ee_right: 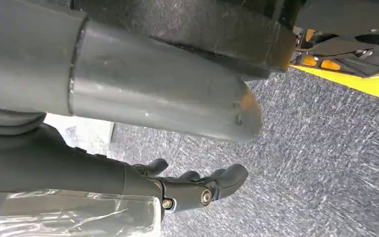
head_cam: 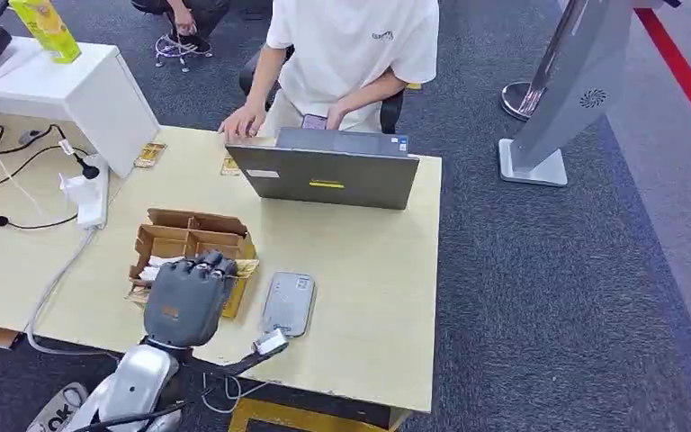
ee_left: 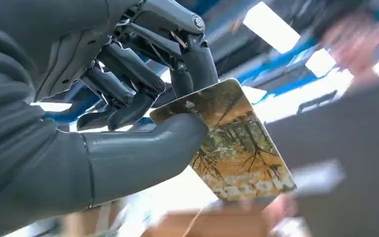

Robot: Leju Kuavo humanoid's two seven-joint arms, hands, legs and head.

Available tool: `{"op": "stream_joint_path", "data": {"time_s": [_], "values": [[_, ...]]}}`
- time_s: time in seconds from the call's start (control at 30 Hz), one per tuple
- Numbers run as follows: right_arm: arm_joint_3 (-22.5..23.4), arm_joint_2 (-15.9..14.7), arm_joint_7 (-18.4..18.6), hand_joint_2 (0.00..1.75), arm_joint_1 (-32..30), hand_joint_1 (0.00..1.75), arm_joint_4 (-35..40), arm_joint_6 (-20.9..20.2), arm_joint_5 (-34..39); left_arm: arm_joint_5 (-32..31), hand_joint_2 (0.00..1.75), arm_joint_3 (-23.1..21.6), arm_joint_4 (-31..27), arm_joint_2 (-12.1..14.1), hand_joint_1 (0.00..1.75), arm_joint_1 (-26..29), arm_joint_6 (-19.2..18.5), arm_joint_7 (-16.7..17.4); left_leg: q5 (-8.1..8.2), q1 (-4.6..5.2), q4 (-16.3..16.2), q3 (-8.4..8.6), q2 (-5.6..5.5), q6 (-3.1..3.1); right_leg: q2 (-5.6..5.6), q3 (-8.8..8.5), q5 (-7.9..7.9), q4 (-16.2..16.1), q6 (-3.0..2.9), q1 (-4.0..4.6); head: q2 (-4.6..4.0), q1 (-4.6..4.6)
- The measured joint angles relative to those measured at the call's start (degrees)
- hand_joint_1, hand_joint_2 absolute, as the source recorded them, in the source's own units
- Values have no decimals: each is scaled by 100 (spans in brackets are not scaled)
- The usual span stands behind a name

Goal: Pass the card to the sensor for recognition and then transmit it.

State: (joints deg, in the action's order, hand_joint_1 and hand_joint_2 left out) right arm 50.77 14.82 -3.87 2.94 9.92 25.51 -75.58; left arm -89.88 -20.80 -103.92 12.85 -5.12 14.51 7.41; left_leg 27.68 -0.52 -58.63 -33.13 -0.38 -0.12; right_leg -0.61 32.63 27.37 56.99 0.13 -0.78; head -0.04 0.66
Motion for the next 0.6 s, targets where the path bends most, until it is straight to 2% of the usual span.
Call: {"op": "stream_joint_path", "data": {"time_s": [0.1, 0.2, 0.37, 0.6], "values": [[59, 0, -26, 0, 0, 0, 2, 2, 59, 68, 175, -423, -476, 155, 175, -218, 22, 48, 0, 0, 0, 2, 0, 0, 0, -1, 0, 0, 0, 0, 0, 4], [101, 0, -46, 0, 0, 0, 2, 2, 103, 262, 175, -646, -846, 345, 175, -387, 81, 50, 0, -3, 0, 4, 0, -1, 0, 0, 0, 1, -1, 1, 0, 4], [127, 0, -48, 0, 2, 0, 2, 2, 96, 551, 175, -700, -1118, 500, 175, -731, 186, 24, -4, -6, 1, 5, 0, -7, 1, -3, -1, 3, -2, 3, 0, 2], [144, 0, -48, 0, 1, 0, 2, 2, 90, 555, 175, -725, -1210, 579, 175, -831, 212, 19, -4, -4, 1, 5, 1, -7, -1, -3, -1, 2, -3, 2, 0, 2]]}}
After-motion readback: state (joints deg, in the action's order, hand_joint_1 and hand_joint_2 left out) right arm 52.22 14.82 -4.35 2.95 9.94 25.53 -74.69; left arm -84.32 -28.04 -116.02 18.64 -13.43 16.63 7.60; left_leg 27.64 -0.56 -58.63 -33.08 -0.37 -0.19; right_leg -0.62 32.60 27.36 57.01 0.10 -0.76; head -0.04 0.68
